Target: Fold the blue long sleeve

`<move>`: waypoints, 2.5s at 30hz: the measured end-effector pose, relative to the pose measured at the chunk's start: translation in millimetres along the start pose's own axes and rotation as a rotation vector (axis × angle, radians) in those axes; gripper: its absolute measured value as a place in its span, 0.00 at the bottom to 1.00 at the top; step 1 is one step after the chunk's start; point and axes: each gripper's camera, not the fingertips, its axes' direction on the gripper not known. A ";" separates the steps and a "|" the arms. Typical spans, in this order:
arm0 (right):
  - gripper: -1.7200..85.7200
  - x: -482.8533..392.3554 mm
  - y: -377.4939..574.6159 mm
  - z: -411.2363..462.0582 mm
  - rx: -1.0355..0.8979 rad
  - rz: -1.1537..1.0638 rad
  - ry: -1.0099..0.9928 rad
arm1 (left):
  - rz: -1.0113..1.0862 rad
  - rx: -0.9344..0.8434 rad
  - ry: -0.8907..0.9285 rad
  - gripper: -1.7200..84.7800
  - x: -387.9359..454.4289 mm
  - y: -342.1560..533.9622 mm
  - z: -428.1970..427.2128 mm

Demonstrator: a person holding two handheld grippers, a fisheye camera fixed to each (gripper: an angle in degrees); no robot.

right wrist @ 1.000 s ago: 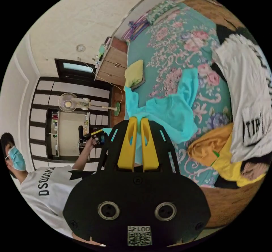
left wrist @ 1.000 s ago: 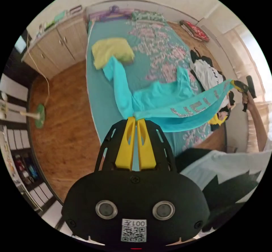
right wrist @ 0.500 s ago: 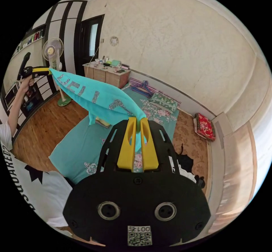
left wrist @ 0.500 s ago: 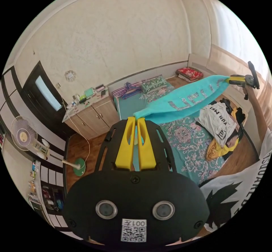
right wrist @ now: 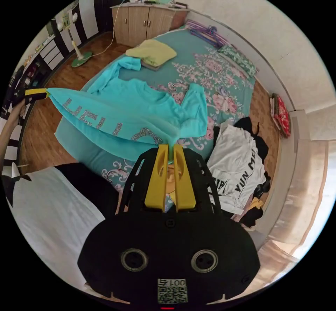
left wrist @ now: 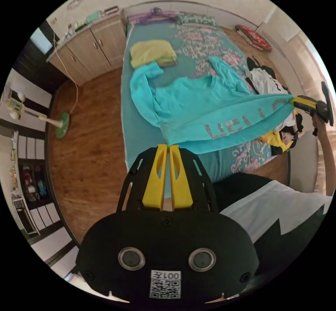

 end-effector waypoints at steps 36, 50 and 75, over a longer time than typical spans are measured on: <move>0.05 126.8 334.4 67.4 -0.006 0.178 0.097 | 0.123 -0.013 -0.088 0.01 -80.6 -290.7 2.7; 0.17 417.1 72.8 106.4 0.059 0.022 0.034 | 0.444 0.026 -0.078 0.01 81.2 -616.1 45.9; 0.03 670.6 289.9 -305.6 0.359 1.006 -0.610 | 0.289 0.030 -0.109 0.01 126.2 -719.9 -86.9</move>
